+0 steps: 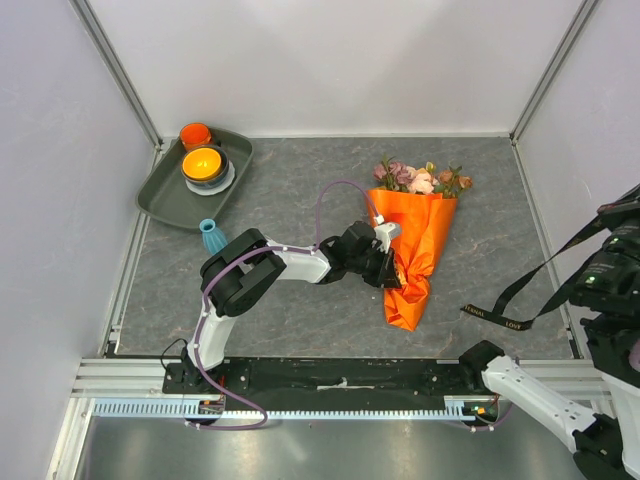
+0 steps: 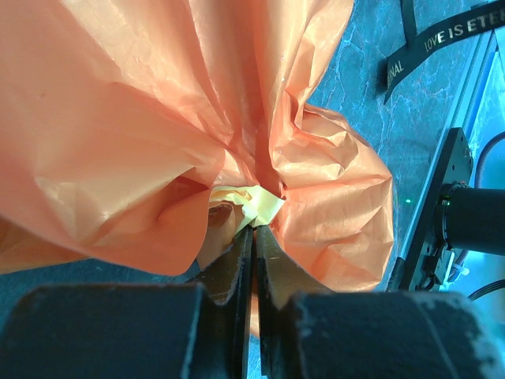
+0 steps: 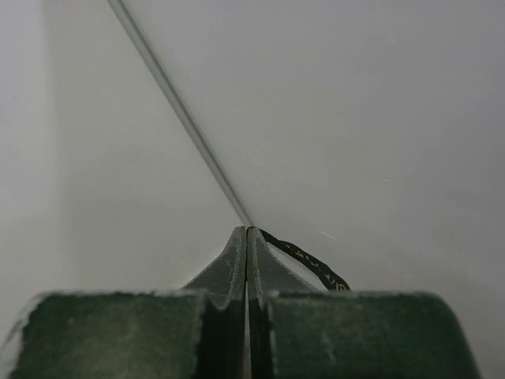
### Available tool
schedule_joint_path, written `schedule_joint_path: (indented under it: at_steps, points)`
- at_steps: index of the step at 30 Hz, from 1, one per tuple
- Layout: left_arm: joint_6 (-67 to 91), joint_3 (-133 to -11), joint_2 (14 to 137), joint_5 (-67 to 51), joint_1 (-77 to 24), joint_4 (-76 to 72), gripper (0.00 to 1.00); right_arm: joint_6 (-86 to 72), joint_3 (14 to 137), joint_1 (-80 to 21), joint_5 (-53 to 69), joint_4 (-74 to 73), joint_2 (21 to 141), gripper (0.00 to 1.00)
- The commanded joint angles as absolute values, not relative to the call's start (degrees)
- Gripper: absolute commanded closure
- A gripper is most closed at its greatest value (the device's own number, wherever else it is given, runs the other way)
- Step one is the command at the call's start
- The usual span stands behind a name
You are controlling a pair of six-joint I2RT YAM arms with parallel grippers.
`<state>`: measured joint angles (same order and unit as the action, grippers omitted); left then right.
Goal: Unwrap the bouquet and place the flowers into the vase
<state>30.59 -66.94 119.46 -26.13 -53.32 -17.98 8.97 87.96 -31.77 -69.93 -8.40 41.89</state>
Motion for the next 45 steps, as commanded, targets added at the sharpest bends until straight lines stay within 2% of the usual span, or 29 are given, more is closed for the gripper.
schedule_joint_path:
  at_steps: [1, 13, 19, 23, 27, 36, 39, 40, 42, 43, 45]
  points:
    - [29.71, -67.41, 120.06, -26.81, -53.35, -15.56, 0.90, 16.25, 79.64, -31.90, -77.96, -3.34, 36.05, 1.00]
    - [29.79, -67.41, 120.32, -26.63, -53.35, -15.56, 0.90, 20.04, 72.60, -31.99, -78.93, -7.29, 29.36, 1.00]
    - [29.71, -67.59, 120.50, -26.54, -53.35, -15.47, 0.90, 13.81, 71.90, -31.90, -77.61, -12.29, 29.27, 1.00]
    - [29.71, -67.67, 120.50, -26.54, -53.26, -15.47, 0.90, 1.88, 71.11, -31.90, -75.50, -24.03, 30.06, 1.00]
    - [29.71, -67.68, 120.50, -26.46, -53.35, -15.47, 0.90, -13.32, 68.47, -31.90, -68.23, -32.07, 32.16, 1.00]
    - [29.44, -67.33, 119.53, -26.81, -53.35, -15.56, 0.88, -12.92, 71.80, -31.90, -55.47, -30.23, 38.84, 1.00]
    - [30.06, -66.71, 118.83, -27.94, -53.35, -17.05, 0.81, -13.36, 71.89, -31.91, -51.08, -30.15, 40.07, 1.00]
    - [30.06, -66.71, 118.39, -28.82, -53.26, -17.57, 0.71, -13.36, 71.98, -31.90, -47.93, -30.15, 40.34, 1.00]
    - [29.97, -66.62, 115.59, -31.98, -53.09, -19.50, 0.60, -13.18, 72.07, -31.90, -44.75, -30.24, 40.95, 1.00]
    - [29.10, -66.36, 113.92, -32.69, -53.09, -20.12, 0.49, -13.10, 72.24, -31.90, -43.43, -30.23, 41.04, 1.00]
    - [27.78, -66.36, 108.74, -34.18, -53.09, -20.04, 0.35, -12.75, 72.60, -31.90, -39.91, -30.15, 41.48, 1.00]
